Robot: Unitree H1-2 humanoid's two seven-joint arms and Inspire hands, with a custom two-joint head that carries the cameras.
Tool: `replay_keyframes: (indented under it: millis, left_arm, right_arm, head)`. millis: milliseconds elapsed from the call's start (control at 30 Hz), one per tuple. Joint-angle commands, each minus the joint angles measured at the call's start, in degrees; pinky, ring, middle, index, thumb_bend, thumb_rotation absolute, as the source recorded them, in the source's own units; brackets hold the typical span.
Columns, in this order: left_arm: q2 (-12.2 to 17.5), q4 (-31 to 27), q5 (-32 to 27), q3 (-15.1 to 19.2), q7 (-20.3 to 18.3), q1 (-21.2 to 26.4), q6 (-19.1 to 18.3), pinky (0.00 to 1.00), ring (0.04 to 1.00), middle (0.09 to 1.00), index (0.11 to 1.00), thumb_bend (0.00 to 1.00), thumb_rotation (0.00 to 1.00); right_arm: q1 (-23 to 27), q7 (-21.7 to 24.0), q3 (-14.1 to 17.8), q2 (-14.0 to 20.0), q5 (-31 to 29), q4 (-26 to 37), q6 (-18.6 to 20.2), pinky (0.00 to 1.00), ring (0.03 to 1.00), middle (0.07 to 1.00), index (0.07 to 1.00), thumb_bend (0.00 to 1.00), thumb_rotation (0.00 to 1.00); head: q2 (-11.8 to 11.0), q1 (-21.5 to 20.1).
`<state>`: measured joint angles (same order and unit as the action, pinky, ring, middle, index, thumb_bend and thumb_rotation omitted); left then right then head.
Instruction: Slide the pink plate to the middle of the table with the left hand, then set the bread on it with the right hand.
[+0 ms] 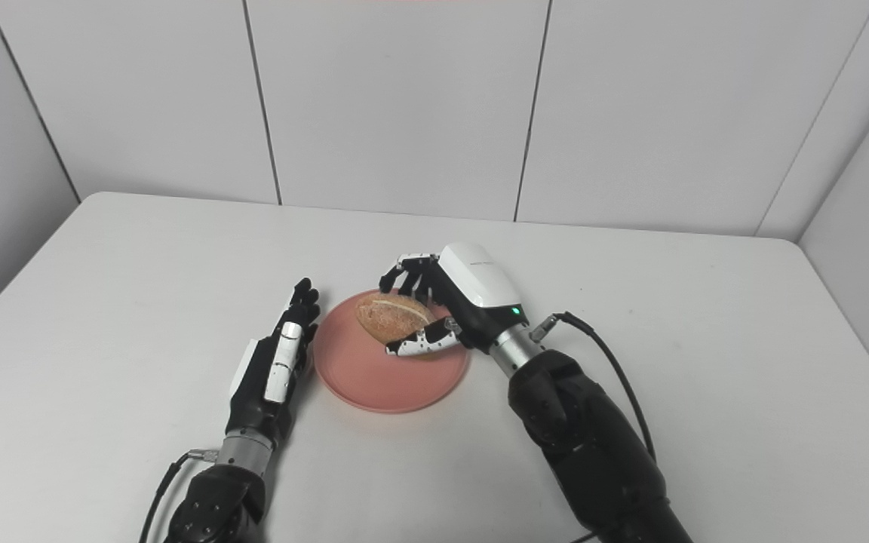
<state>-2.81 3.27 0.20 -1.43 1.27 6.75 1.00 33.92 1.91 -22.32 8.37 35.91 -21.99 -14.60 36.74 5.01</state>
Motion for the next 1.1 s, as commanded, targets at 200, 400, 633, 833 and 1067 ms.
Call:
replay_keyframes:
  millis: [200, 400, 633, 833, 1067]
  left_arm:
    - [-0.4, 1.1, 0.9, 1.0, 1.9, 4.0, 2.0, 1.0, 1.0, 1.0, 1.0, 0.68, 1.0]
    - [-0.2, 1.3, 0.7, 0.8, 1.8, 4.0, 2.0, 1.0, 1.0, 1.0, 1.0, 0.68, 1.0]
    - [-0.2, 0.7, 0.4, 0.5, 1.5, 3.6, 2.2, 1.0, 1.0, 1.0, 1.0, 0.67, 1.0]
    - [-0.3, 0.1, 0.1, 0.2, 1.0, 3.1, 1.2, 1.0, 1.0, 1.0, 1.0, 0.68, 1.0]
    - [-0.1, -0.4, -0.7, 0.0, 0.0, 2.7, 0.7, 1.0, 1.0, 1.0, 1.0, 0.68, 1.0]
  right_arm:
    - [2.9, -1.1, -0.7, -1.0, 0.5, -0.7, -1.7, 0.3, 0.379, 0.435, 0.528, 0.51, 0.0]
    - [2.7, -0.5, -1.2, -1.3, 0.6, -1.3, -1.4, 0.3, 0.371, 0.429, 0.533, 0.51, 0.0]
    - [3.2, -0.5, -1.6, -1.3, 0.6, -2.9, -1.8, 0.31, 0.381, 0.425, 0.539, 0.51, 0.0]
    - [3.2, 0.0, -1.5, -0.9, 0.4, -3.2, -1.5, 0.45, 0.538, 0.533, 0.512, 0.51, 0.05]
    - [2.2, 1.9, -1.0, 0.0, -0.5, 0.1, -0.3, 0.58, 0.667, 0.705, 0.719, 0.56, 0.35]
  head:
    - [0.1, 0.0]
    - [0.0, -0.1]
    - [0.1, -0.4]
    - [0.0, -0.5]
    - [-0.1, -0.7]
